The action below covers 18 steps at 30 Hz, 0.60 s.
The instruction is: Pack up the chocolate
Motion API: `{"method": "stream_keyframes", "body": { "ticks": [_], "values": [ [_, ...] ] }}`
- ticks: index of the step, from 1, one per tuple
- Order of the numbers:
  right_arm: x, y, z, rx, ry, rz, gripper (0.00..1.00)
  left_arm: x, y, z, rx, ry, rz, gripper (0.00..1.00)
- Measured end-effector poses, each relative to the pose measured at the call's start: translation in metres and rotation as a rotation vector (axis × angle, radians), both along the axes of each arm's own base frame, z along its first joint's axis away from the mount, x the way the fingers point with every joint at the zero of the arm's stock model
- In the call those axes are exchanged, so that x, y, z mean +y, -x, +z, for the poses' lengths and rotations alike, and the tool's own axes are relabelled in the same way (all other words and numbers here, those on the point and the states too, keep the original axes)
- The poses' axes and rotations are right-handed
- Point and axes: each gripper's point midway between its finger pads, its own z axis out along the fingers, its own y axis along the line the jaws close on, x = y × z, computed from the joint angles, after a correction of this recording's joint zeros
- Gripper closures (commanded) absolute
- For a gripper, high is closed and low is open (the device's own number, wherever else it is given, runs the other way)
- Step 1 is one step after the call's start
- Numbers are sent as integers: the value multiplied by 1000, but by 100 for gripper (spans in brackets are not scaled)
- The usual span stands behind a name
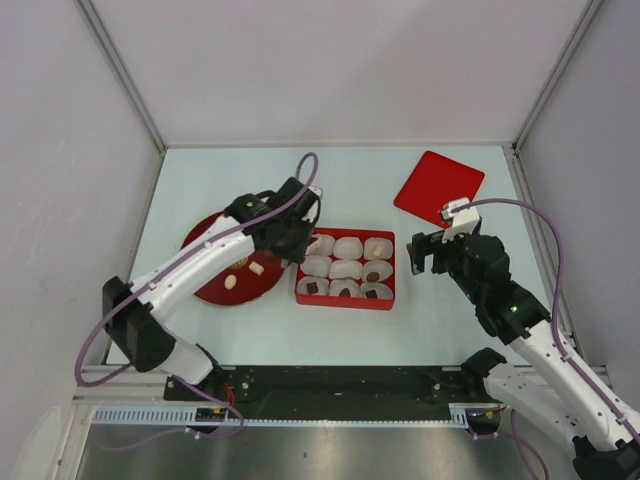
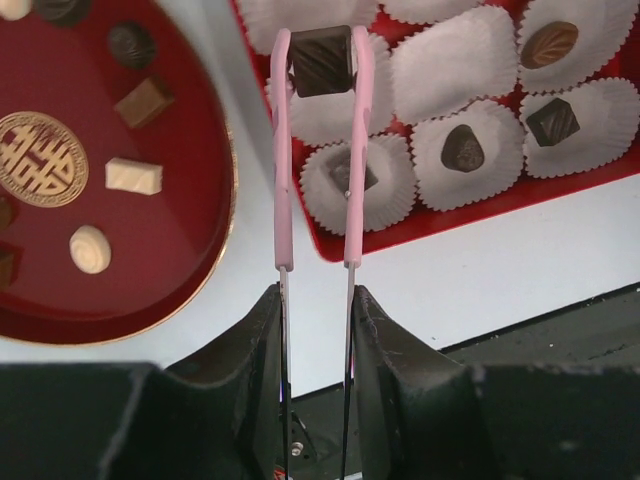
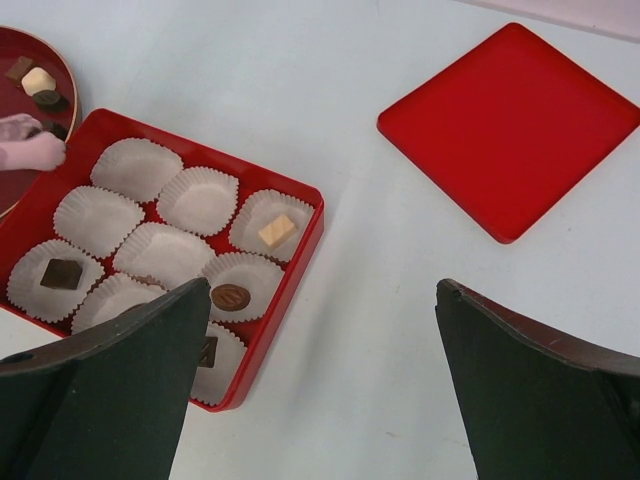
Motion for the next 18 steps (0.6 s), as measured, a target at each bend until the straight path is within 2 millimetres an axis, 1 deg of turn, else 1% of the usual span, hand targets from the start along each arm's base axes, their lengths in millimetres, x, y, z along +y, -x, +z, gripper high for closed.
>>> {"method": "stream_keyframes", "body": {
  "ticks": [10,14,18],
  "values": [
    [-1,1,2,-5,-2,-2,0,-68,-2,-20,32,-38,-136,88],
    [-1,1,1,-6,-1,-5,0,-85,0,-29,40,-59,-169,87],
    [-1,1,-1,-2,3,-6,0,-96,2,-42,58,-93,-191,87]
  ]
}}
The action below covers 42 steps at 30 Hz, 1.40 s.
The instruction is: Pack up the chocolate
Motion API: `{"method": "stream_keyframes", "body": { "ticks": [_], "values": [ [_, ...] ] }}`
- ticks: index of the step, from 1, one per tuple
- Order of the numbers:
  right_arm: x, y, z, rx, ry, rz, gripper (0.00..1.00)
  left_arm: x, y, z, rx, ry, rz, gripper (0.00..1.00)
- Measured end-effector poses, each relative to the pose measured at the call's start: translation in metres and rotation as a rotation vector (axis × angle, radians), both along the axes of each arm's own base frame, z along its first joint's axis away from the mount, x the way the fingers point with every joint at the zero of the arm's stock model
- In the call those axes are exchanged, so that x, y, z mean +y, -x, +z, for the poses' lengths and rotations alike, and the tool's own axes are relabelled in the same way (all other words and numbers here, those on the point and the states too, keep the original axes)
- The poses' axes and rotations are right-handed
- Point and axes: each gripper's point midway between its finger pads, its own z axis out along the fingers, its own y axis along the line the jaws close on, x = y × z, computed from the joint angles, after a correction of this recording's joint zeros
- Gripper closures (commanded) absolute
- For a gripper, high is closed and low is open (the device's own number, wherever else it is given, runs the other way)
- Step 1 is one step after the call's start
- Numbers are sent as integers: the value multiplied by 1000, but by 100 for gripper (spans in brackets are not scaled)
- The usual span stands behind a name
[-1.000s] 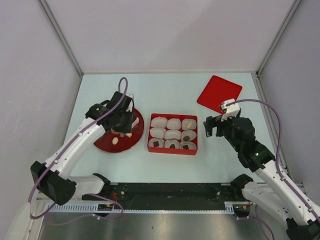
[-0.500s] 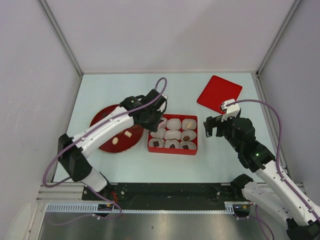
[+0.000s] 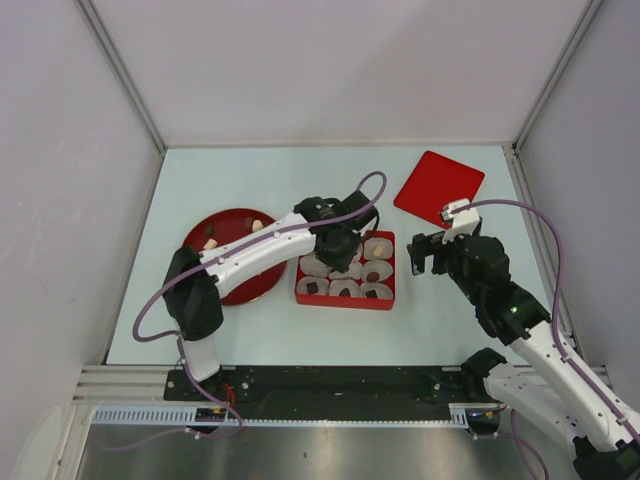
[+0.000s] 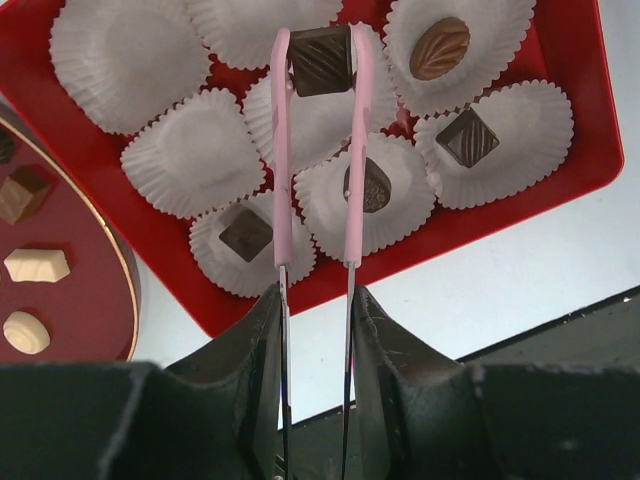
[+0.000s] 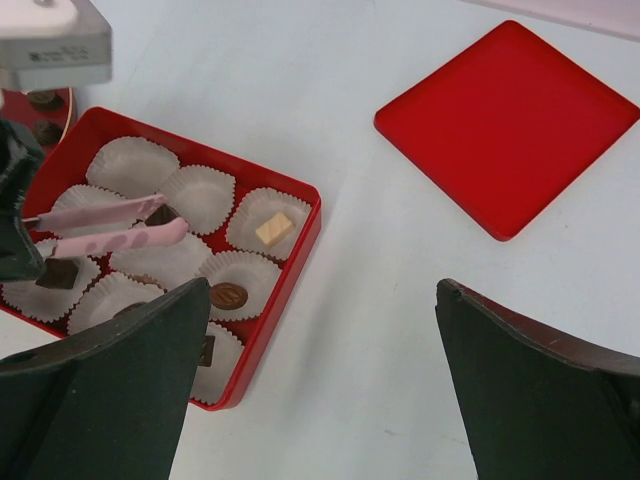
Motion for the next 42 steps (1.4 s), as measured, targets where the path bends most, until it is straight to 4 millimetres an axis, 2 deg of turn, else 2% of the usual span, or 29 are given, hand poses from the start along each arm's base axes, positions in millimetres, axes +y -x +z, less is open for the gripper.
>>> {"method": "stream_keyframes", "body": {
  "ticks": [9,17,27,42],
  "values": [
    [0,0,0,0,0,0,0,-8,8,-8,15,-31,-30,87],
    [0,0,-1,3,2,0,0,-4,8,-11,13,-51,-19,86],
    [1,-1,-3,9,6,1,0,2,14,-27,50,-97,-10,83],
    [1,-1,-3,9,6,2,0,6,13,-40,55,-131,6,62]
  ]
}}
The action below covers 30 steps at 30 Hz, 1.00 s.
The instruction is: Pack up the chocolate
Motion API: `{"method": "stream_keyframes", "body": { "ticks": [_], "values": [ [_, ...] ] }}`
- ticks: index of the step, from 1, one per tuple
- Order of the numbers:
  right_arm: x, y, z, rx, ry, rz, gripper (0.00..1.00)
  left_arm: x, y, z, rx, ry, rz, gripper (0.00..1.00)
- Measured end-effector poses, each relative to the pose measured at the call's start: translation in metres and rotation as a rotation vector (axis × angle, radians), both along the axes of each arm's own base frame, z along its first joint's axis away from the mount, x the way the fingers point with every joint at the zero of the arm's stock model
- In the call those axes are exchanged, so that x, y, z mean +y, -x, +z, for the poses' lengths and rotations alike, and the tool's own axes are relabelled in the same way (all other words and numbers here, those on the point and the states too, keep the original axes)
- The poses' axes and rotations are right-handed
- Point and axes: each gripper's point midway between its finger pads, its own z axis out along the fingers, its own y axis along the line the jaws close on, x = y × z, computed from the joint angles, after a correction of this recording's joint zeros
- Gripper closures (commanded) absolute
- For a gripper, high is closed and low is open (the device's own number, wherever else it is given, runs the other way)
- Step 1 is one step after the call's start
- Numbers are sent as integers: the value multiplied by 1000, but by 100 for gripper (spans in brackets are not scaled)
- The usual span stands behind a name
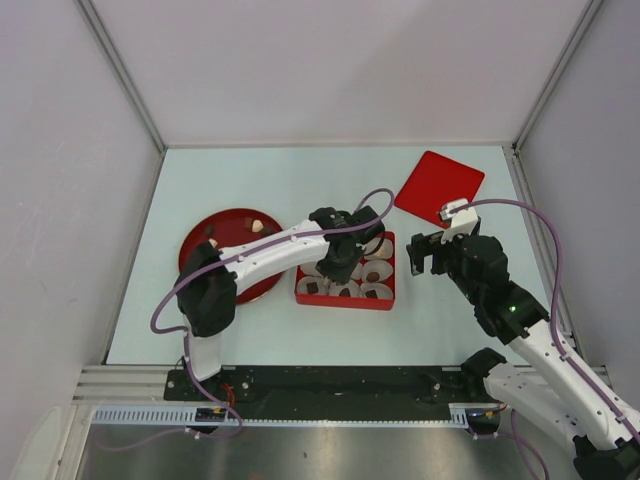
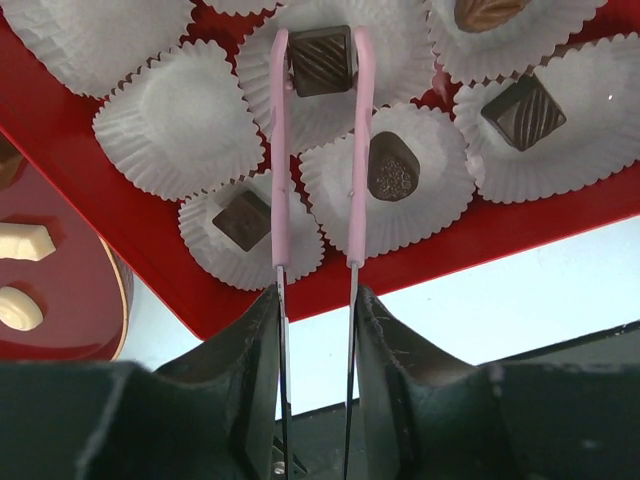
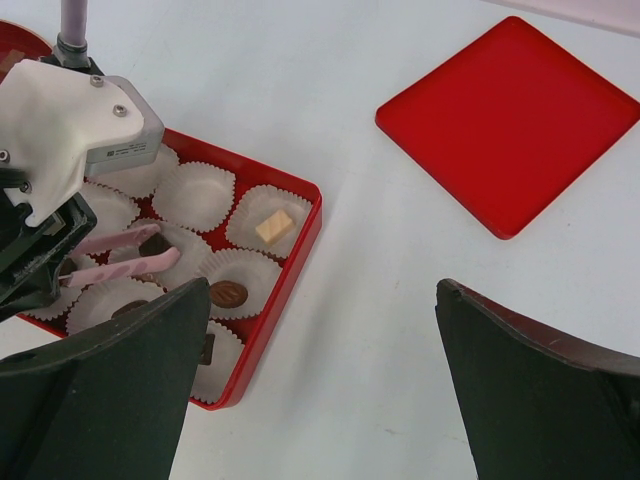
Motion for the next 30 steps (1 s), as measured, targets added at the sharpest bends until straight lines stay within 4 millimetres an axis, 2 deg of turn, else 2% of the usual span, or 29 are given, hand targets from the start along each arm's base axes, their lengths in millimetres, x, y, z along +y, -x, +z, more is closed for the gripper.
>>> {"method": "stream_keyframes", "body": {
  "ticks": [6,13,16,19,22,25,30],
  "values": [
    [0,0,0,0,0,0,0,-2,-2,0,-9,9,13,57],
    [0,0,0,-1,-1,0,0,-2,-2,5,-17,19,16,59],
    [0,0,1,-2,-1,0,0,0,-2,18,-38,45,25,60],
    [0,0,1,-3,-2,0,0,5,-4,39,-74,88,48,60],
    [0,0,1,-3,-2,0,0,14,-6,61,-115,131,78,60],
    [0,0,1,-3,-2,0,0,32,-5,75,-139,155,123,60],
    [0,0,1,-2,-2,1,0,76,2,75,-143,141,222,60]
  ]
}}
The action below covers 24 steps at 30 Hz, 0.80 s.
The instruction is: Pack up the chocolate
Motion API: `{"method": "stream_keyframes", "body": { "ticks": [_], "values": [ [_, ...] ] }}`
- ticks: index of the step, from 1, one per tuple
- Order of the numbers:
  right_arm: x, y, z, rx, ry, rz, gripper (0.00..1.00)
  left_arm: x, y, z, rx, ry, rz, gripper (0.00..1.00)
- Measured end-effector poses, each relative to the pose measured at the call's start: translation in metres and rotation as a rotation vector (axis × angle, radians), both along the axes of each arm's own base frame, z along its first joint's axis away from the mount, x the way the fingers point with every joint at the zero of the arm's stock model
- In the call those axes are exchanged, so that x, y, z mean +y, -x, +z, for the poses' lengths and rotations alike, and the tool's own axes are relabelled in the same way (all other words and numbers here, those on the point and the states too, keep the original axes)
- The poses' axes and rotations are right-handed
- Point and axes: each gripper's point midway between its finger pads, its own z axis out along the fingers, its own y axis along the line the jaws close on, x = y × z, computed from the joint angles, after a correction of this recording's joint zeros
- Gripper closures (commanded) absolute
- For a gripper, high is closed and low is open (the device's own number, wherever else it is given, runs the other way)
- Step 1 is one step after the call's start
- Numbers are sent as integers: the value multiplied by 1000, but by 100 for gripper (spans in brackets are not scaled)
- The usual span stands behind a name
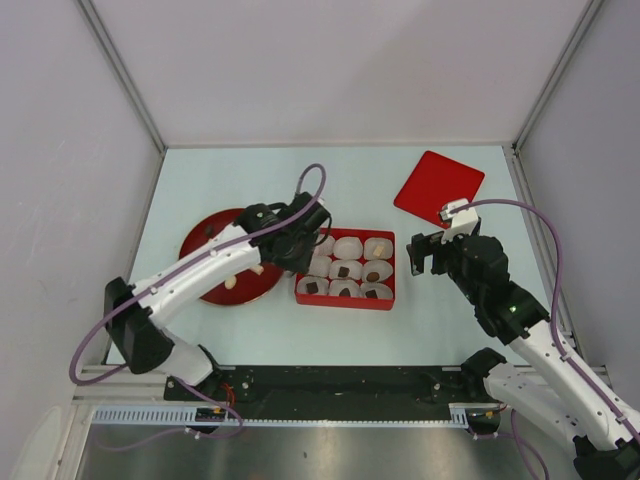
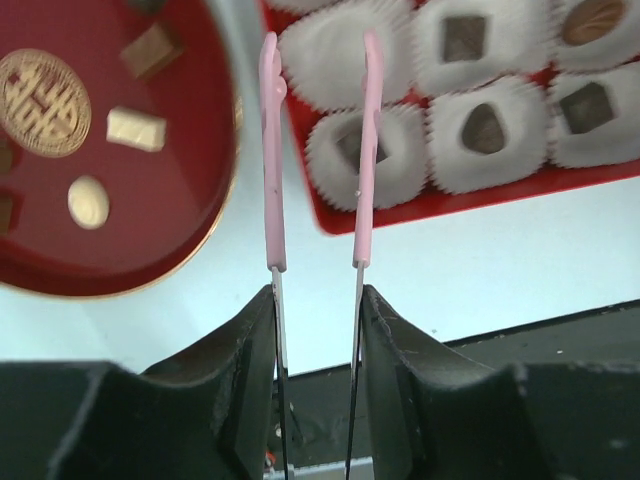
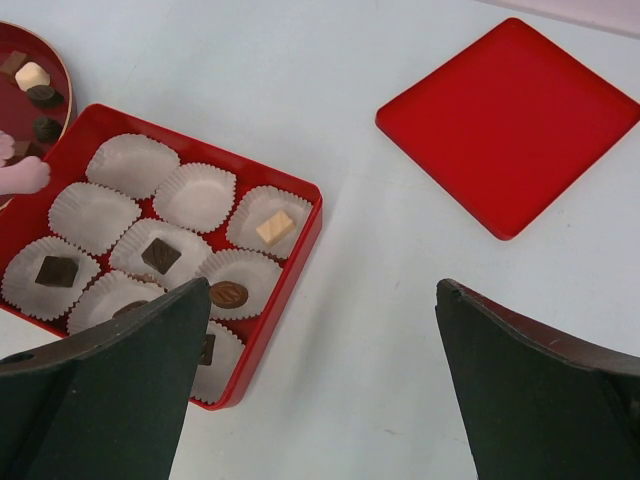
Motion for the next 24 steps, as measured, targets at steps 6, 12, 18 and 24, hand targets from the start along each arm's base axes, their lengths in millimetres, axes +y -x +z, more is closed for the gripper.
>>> {"method": "stream_keyframes", "body": {
  "ticks": [6,12,18,24],
  "values": [
    [1,0,0,1,-2,7,0,52,9,-16,36,-27,141,60],
    [3,1,0,3,-4,16,0,84,15,-30,55,-49,234,60],
    [3,1,0,3,-5,17,0,103,17,-52,89,-75,298,60],
    [3,1,0,3,-5,17,0,119,12,-67,98,-81,369,60]
  ]
}}
